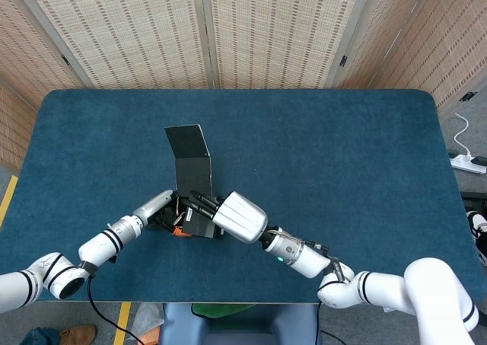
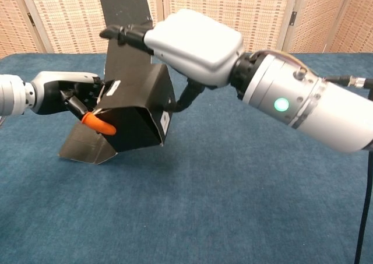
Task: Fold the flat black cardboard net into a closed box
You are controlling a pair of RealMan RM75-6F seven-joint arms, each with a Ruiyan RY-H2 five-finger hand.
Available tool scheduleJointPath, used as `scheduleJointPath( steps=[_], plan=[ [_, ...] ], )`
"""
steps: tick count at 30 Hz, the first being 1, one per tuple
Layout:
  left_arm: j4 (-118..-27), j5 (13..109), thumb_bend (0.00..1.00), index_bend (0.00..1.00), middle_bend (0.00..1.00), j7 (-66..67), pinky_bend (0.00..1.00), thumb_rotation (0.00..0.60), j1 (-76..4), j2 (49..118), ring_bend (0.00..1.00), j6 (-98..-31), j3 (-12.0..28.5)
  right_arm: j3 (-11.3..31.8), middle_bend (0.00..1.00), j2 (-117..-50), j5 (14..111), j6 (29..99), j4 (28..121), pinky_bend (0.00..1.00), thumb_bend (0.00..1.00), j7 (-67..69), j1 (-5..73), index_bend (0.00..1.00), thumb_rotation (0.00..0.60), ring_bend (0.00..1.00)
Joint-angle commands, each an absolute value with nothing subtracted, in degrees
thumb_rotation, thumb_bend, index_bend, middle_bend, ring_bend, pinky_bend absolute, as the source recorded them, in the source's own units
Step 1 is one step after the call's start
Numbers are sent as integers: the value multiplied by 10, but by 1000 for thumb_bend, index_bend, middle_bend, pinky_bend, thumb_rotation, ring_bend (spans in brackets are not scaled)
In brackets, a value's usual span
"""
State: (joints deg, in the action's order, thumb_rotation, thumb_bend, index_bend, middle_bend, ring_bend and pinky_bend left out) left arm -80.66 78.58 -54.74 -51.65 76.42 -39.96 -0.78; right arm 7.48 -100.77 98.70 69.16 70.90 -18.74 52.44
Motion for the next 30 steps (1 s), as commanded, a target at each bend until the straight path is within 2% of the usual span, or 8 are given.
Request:
scheduleJointPath(
  steps=[1,15,22,30],
  plan=[
    [-789,754,159,402,354,-481,565,600,-509,793,537,-389,2,56,206,-1036,999,697,665,1000,10,-172,522,62,600,720],
    [-737,681,159,371,338,-316,563,600,-501,870,536,-360,25,26,223,-1146,1006,718,477,1000,14,-105,506,87,600,729],
    [-738,664,157,277,295,-279,550,600,-496,874,533,-350,38,21,223,-1168,1002,718,428,1000,33,-76,504,94,600,730],
    [-755,669,159,229,264,-250,546,600,-486,870,529,-358,48,28,226,-1178,1000,724,403,1000,34,-59,513,99,600,730]
  ],
)
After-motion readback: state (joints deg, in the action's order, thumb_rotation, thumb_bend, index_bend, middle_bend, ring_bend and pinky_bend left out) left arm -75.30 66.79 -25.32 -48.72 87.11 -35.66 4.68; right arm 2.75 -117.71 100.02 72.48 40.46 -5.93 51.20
